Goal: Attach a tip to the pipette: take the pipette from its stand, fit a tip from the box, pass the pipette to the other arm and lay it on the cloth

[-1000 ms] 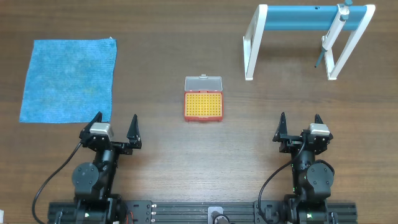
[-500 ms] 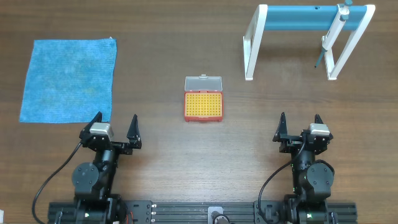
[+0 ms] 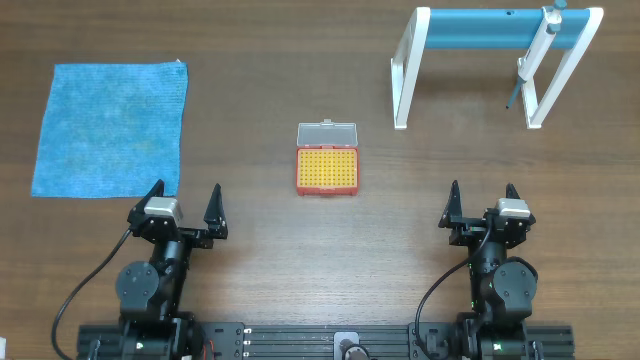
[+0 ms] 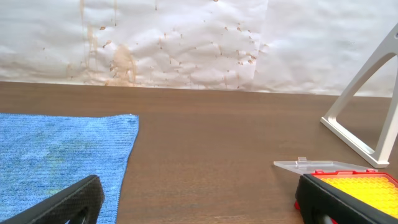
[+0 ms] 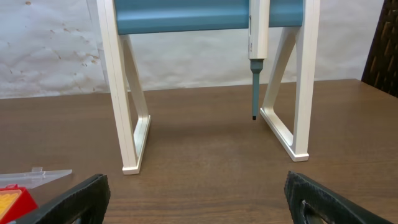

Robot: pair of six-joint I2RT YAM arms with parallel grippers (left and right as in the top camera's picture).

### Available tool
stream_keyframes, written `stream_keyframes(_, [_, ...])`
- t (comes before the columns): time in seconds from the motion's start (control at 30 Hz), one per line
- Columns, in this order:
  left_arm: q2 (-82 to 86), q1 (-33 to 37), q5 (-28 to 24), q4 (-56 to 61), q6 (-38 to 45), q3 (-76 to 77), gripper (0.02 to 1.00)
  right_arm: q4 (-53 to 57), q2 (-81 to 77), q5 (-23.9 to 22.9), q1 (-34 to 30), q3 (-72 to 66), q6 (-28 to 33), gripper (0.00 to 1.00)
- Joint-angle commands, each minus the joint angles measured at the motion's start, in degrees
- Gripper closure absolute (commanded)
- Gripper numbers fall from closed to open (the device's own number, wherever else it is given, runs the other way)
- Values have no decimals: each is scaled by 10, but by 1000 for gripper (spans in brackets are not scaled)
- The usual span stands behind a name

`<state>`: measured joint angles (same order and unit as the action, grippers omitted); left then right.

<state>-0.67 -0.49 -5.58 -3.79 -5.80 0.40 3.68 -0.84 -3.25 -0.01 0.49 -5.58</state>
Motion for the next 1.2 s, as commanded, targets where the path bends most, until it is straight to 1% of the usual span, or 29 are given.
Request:
stream_keyframes(0.03, [5,-3,6,-4,9,-1,20,3,3,5,-3,-3,-8,75])
stream_keyframes(0.93, [5,-3,6,-4,9,-1,23,3,3,5,-3,-3,-8,75])
stream_keyframes(0.97, [5,-3,6,-4,9,-1,20,2,3,5,-3,-3,-8,9])
stream_keyframes(1.0, [5,-3,6,-4,9,-1,20,2,3,5,-3,-3,-8,27])
stream_keyframes(1.17, [5,-3,6,-4,9,-1,23,1,-12,5,-3,-3,-9,27])
stream_keyframes(1.2, [5,-3,6,-4,9,-1,20,0,-25,5,-3,-2,-21,25])
